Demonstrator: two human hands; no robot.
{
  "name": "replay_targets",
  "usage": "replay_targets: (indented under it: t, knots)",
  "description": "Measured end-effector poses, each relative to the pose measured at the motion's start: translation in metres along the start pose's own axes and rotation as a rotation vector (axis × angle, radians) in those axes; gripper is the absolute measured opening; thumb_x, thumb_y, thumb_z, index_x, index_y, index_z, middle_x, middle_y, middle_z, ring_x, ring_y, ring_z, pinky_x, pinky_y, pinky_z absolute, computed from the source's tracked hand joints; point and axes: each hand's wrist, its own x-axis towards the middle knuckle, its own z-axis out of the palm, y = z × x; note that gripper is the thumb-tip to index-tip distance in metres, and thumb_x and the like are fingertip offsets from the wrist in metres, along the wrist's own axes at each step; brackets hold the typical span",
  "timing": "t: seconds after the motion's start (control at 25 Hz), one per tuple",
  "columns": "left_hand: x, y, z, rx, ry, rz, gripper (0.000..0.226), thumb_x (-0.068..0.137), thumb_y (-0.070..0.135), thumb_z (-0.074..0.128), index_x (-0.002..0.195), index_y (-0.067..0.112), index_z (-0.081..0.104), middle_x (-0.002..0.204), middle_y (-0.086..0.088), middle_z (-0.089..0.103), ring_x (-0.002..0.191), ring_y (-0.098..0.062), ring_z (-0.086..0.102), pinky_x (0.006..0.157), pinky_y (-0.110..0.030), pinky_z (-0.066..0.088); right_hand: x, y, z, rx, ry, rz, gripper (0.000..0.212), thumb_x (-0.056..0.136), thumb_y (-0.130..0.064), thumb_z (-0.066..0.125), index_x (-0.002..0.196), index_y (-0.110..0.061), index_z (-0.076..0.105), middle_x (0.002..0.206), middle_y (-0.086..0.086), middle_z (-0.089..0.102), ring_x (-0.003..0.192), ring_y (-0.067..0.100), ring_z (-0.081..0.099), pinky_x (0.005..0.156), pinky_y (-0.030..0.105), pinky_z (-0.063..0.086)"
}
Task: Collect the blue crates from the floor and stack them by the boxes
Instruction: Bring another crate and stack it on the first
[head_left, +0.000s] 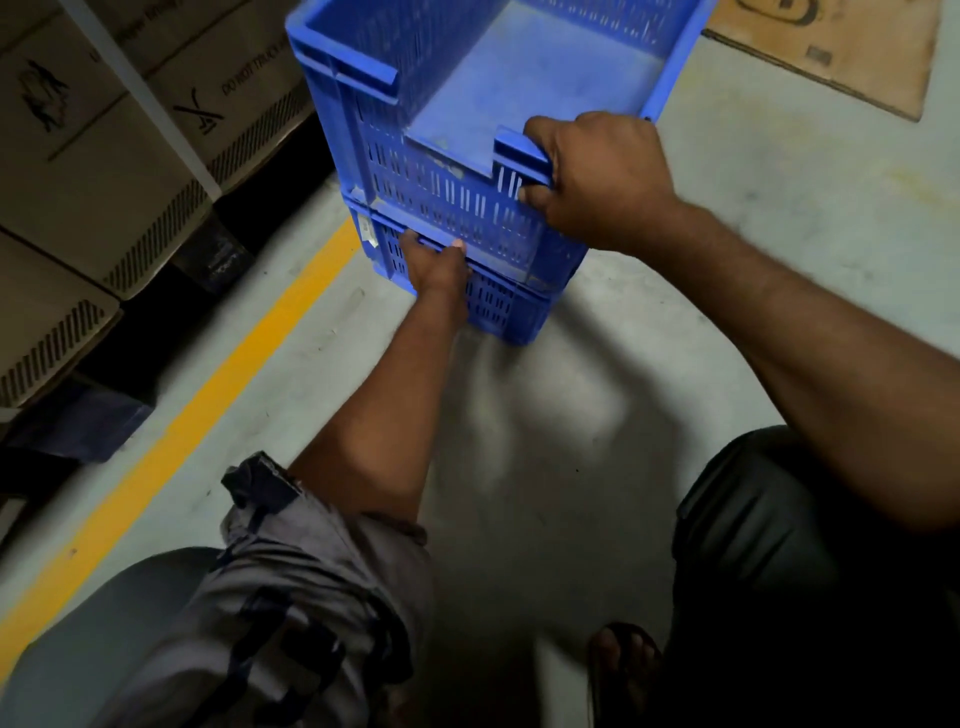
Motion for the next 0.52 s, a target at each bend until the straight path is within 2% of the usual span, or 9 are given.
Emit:
replay_targets:
  t: [0.08,0.16,0.24,0.28,0.32,0.4,0.48,0.52]
  knots:
    - [-0.011,-0.005,0.006,-0.012,0.017,-0.049,0.076,0.090,0.006,0.064,0.150,0.024,0.022,0.126,-0.017,0.057,0.067,-0.024,0.057,0.065,-0.034,0.051,0.000,0.002,-0.004,0.015,-0.059,0.007,0.040,0.087,-0.046,0.064,0.106,-0.014,0.051,0.092,0.021,0.063,0.090,0.041,0.060,0.065,0.038,0.033]
    - [-0.039,-0.015,0.017,0.006,-0.038,-0.110,0.060,0.082,0.005,0.063,0.134,0.015,0.035,0.118,-0.021,0.057,0.084,-0.027,0.059,0.072,-0.038,0.054,0.003,0.007,-0.011,0.053,-0.155,0.006,0.045,0.084,-0.047,0.065,0.109,-0.014,0.048,0.092,0.022,0.062,0.088,0.042,0.061,0.064,0.039,0.036]
    - [-0.077,-0.016,0.023,0.058,-0.173,-0.138,0.037,0.085,-0.006,0.061,0.118,0.005,0.047,0.106,-0.030,0.056,0.079,-0.026,0.052,0.076,-0.038,0.057,0.006,0.010,-0.021,0.084,-0.266,-0.014,0.046,0.083,-0.041,0.066,0.114,-0.013,0.046,0.094,0.024,0.061,0.087,0.046,0.061,0.064,0.041,0.038]
    - [-0.092,-0.016,0.021,0.098,-0.204,-0.155,0.037,0.085,-0.004,0.062,0.120,-0.001,0.052,0.104,-0.033,0.059,0.079,-0.027,0.054,0.082,-0.041,0.058,0.006,0.010,-0.028,0.089,-0.321,-0.028,0.047,0.084,-0.039,0.066,0.117,-0.011,0.047,0.096,0.026,0.061,0.090,0.047,0.061,0.066,0.041,0.038]
    - [-0.102,-0.016,0.018,0.168,-0.189,-0.163,0.041,0.084,0.001,0.064,0.124,0.000,0.056,0.107,-0.030,0.064,0.085,-0.028,0.061,0.087,-0.044,0.058,0.005,0.009,-0.034,0.093,-0.358,-0.037,0.047,0.085,-0.036,0.065,0.119,-0.009,0.049,0.098,0.027,0.061,0.094,0.047,0.060,0.069,0.042,0.038]
    - [-0.123,-0.007,0.002,0.258,-0.067,-0.202,0.048,0.075,0.010,0.064,0.123,0.014,0.060,0.112,-0.017,0.069,0.103,-0.032,0.068,0.093,-0.046,0.057,-0.001,0.009,-0.050,0.094,-0.342,-0.029,0.042,0.084,-0.034,0.060,0.118,-0.008,0.056,0.099,0.023,0.065,0.100,0.043,0.058,0.077,0.042,0.041]
    - [-0.148,0.017,-0.017,0.228,0.044,-0.155,0.040,0.067,0.013,0.058,0.105,0.024,0.063,0.096,-0.006,0.070,0.092,-0.029,0.069,0.090,-0.042,0.058,-0.017,0.007,-0.079,0.152,-0.304,0.076,0.035,0.081,-0.029,0.057,0.112,-0.016,0.063,0.097,0.016,0.068,0.103,0.041,0.058,0.081,0.044,0.044]
    - [-0.168,0.039,-0.025,0.231,0.069,-0.107,0.034,0.070,0.010,0.058,0.100,0.024,0.063,0.090,-0.001,0.068,0.085,-0.024,0.067,0.087,-0.037,0.055,-0.028,0.006,-0.096,0.212,-0.299,0.150,0.032,0.080,-0.026,0.056,0.110,-0.020,0.065,0.098,0.014,0.069,0.105,0.041,0.058,0.083,0.044,0.044]
